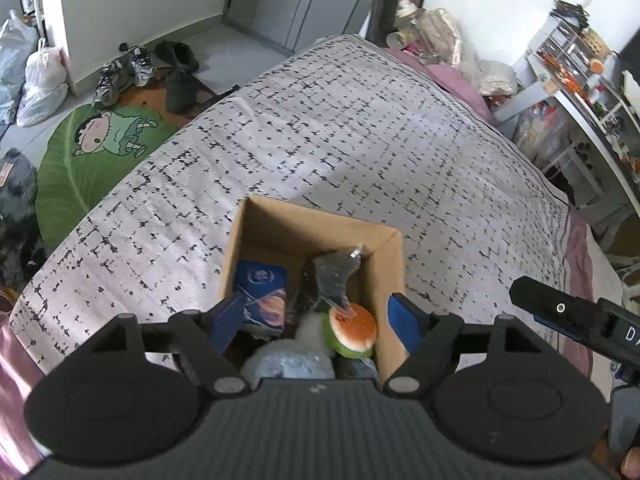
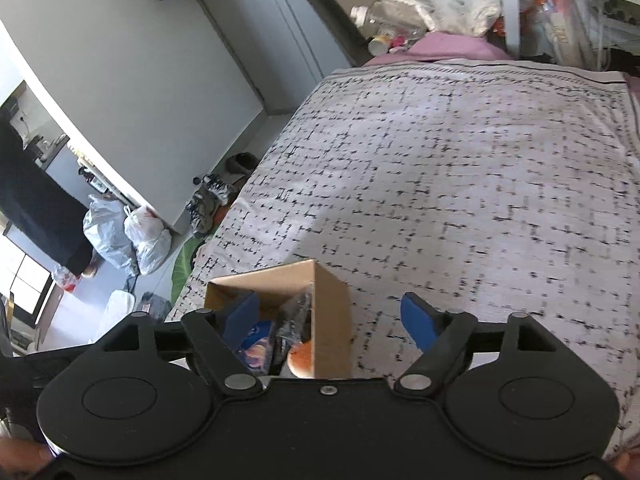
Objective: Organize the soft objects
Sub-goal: 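Open both grippers to drop the bag and tissue pack into the box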
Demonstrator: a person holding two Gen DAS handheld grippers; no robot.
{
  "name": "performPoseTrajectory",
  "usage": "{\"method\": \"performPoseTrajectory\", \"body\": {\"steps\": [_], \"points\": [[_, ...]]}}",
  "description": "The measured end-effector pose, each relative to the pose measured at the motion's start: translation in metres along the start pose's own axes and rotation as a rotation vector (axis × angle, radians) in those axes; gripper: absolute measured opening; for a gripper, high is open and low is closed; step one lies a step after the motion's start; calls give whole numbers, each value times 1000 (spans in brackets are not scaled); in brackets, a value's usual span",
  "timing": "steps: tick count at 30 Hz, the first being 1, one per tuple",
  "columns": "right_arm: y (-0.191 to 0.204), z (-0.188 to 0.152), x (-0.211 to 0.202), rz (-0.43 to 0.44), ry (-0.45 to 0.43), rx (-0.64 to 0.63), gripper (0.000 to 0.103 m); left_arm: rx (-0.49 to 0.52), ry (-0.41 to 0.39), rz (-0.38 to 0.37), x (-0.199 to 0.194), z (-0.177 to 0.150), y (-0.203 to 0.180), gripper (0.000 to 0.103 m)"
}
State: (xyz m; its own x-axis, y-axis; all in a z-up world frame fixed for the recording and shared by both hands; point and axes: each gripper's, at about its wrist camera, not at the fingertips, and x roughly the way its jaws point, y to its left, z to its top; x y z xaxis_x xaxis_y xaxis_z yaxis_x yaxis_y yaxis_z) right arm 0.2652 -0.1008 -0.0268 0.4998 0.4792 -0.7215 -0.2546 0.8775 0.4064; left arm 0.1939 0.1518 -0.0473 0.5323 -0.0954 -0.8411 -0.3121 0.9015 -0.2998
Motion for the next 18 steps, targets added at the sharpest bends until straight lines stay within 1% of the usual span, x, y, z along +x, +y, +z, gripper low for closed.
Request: {"method": "performPoseTrajectory", "body": {"steps": [1, 3, 5, 7, 8, 10, 14, 15, 18], "points": [[-3, -2, -5, -2, -6, 4, 84, 2, 0, -4, -2, -2, -2, 78], [-9, -4, -15, -11, -22, 7, 86, 9, -5, -8, -7, -7, -8, 80], [-13, -6, -25, -24, -33, 6, 89, 18, -10, -7, -13, -12, -14, 86], [-16, -9, -35, -33, -49, 3, 100, 22, -21, -10, -19, -17, -19, 87], [-18, -10, -40, -41, -59, 0, 103, 24, -28, -14, -23, -20, -22, 89], [-21, -14, -51, -63, -81, -9, 103, 29, -42, -23, -29, -26, -26, 94], [-30, -20, -68, -75, -98, -5, 103, 47, -70, -26, -41, -37, -36, 99], [-32, -22, -71, -78, -101, -6, 103, 46, -73, -31, -43, -39, -37, 102], [-37, -29, -85, -90, -116, -12, 103, 51, -82, -38, -52, -46, -42, 102]]}}
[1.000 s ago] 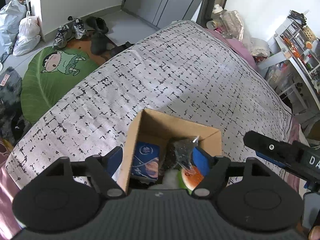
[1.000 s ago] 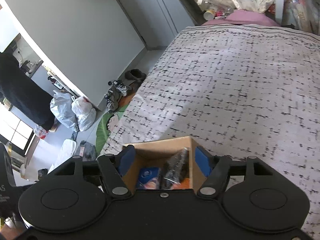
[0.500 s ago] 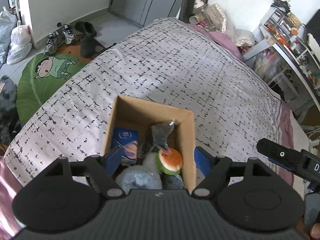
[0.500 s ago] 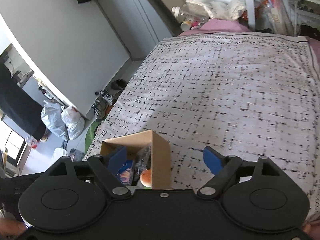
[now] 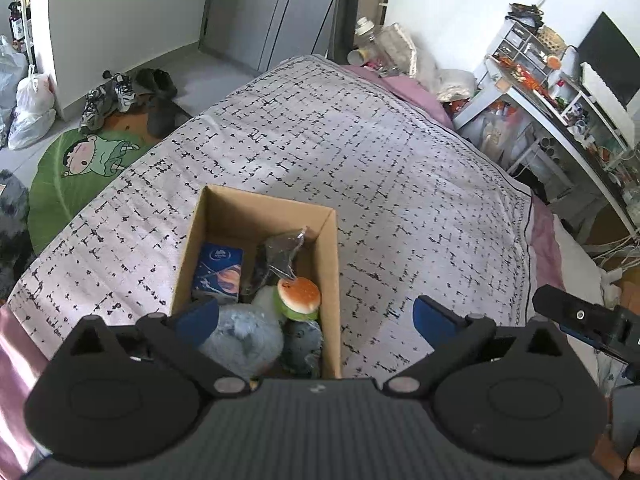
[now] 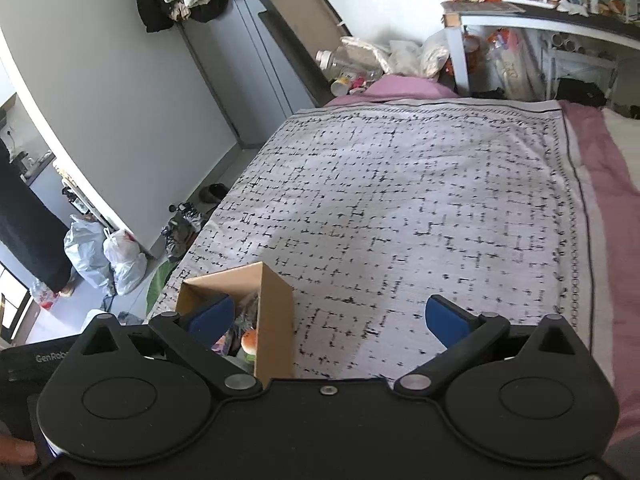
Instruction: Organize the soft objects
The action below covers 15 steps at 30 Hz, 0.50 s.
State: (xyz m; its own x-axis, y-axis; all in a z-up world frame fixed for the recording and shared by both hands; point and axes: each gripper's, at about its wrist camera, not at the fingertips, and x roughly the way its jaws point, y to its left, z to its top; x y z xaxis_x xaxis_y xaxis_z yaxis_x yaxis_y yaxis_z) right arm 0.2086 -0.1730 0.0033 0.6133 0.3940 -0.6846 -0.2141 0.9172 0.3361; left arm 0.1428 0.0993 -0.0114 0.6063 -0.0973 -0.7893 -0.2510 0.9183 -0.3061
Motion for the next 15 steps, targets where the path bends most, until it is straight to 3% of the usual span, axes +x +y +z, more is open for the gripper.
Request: {"method": "performPoseTrajectory", "body": {"steps": [15], "points": [[-7, -21, -64, -10, -55, -43, 103, 96, -67, 1, -57, -29, -25, 102]]}}
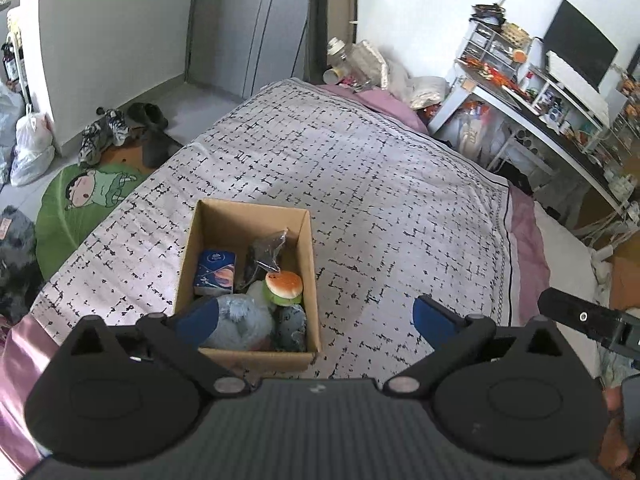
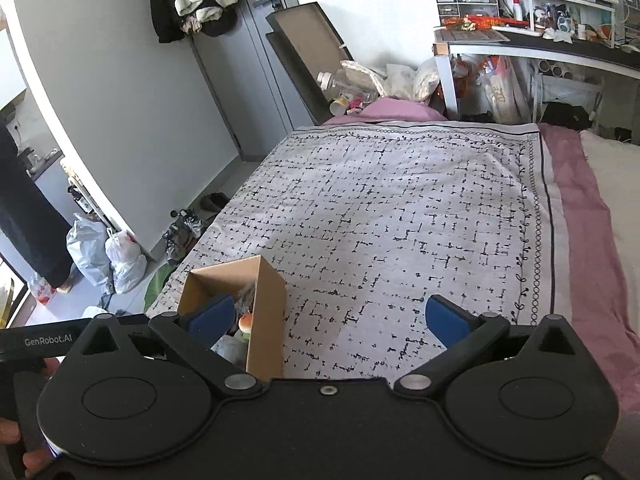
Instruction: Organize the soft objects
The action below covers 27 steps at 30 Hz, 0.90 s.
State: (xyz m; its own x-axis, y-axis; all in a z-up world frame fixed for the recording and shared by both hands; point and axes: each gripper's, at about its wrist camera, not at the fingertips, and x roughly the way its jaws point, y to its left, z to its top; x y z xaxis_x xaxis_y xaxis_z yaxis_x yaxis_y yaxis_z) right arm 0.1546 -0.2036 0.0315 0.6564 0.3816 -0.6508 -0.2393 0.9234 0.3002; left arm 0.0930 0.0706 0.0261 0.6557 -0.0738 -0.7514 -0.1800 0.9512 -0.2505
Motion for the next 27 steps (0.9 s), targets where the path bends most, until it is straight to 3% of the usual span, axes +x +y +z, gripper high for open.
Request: {"method": "performPoseTrajectory", "body": {"steps": [27], "points": [[-3, -39, -63, 19, -71, -65, 103, 92, -72, 21, -57, -50, -21, 102]]}}
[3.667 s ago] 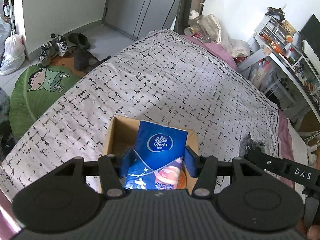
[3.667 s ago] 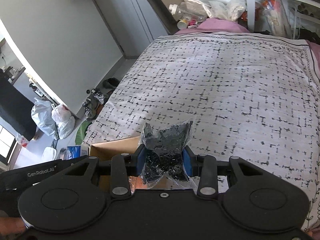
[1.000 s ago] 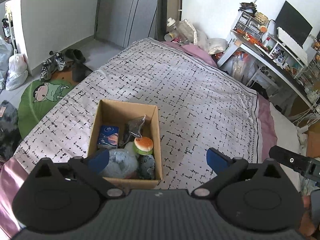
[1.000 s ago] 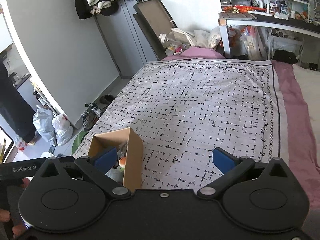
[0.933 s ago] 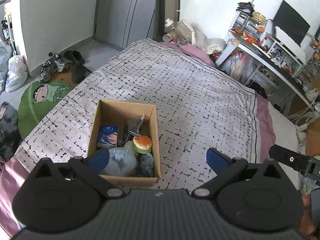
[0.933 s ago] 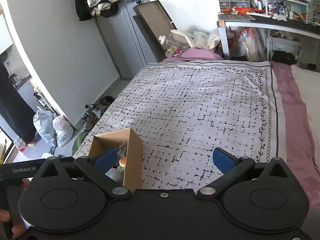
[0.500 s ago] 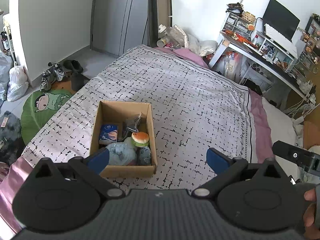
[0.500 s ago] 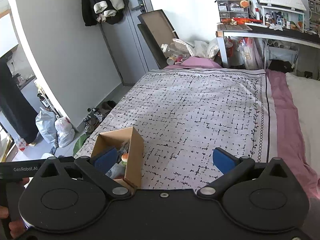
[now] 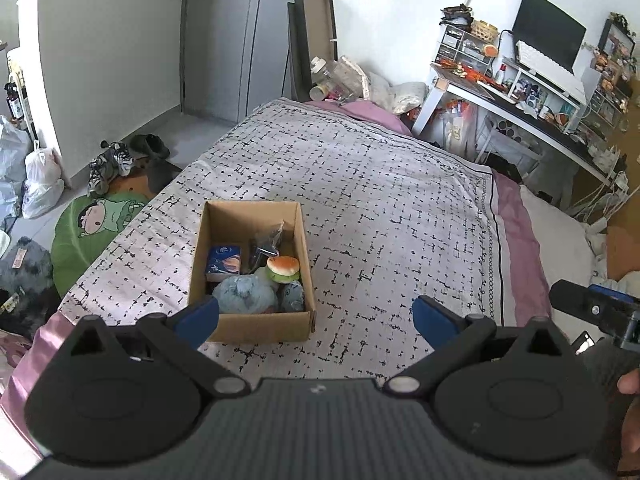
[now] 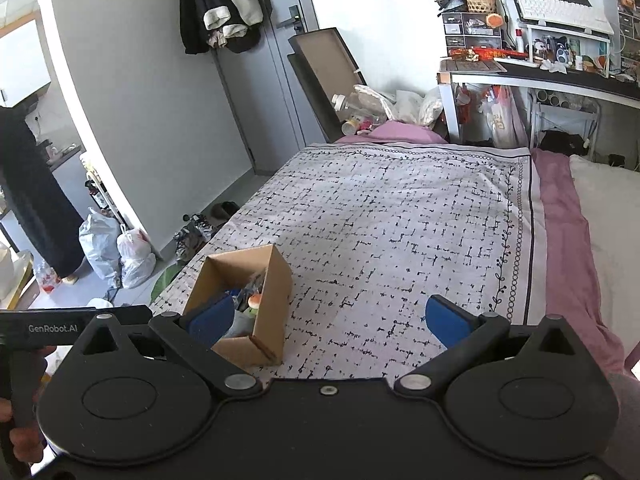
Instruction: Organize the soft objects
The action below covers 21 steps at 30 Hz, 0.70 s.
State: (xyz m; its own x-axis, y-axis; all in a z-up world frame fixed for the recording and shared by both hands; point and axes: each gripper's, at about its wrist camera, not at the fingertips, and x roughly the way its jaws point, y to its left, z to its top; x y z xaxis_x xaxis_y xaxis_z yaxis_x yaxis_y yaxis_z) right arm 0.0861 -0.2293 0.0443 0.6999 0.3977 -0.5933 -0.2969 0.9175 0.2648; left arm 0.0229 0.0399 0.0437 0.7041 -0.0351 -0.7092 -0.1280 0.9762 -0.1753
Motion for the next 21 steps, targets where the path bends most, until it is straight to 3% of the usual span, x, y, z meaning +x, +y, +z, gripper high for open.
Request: {"method": "performPoseTrajectory", "body": {"steps": [21], "points": [[9, -21, -20, -34, -9, -64, 103, 28, -22, -2, -21, -25, -5, 102]]}}
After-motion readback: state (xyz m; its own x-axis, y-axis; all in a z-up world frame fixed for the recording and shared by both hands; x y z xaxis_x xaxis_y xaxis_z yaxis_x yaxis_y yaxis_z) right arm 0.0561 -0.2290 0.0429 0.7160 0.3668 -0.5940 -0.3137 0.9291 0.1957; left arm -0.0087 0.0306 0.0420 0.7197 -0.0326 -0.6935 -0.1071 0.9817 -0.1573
